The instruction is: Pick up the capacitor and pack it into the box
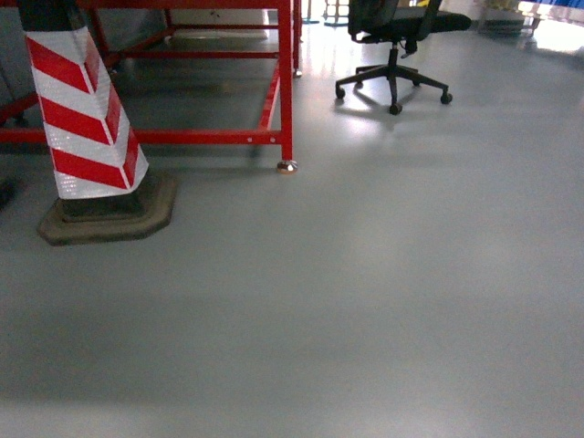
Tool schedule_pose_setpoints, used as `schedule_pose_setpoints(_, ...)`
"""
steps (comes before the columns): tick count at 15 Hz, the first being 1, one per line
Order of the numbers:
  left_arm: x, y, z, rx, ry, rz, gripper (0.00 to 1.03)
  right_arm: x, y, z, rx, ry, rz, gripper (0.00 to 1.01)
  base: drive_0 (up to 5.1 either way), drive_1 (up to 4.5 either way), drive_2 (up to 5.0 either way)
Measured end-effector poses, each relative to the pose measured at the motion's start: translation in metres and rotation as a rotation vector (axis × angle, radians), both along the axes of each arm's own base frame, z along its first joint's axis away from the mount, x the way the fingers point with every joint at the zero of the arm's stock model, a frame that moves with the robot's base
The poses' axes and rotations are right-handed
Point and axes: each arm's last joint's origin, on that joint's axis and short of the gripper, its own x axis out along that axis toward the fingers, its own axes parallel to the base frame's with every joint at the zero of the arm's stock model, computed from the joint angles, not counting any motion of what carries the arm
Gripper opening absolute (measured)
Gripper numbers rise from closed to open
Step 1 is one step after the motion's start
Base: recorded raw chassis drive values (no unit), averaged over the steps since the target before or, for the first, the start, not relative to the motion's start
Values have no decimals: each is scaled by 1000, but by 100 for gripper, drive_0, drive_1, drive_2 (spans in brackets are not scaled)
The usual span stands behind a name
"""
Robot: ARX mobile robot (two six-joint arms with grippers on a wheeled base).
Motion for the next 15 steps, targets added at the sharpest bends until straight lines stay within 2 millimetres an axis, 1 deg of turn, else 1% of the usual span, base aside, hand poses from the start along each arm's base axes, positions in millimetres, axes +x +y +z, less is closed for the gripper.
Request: schedule_pose_setpoints(15, 0, 0, 0, 0, -2, -1, 43, 0, 0, 0, 0, -2, 0, 98, -507, 238, 238)
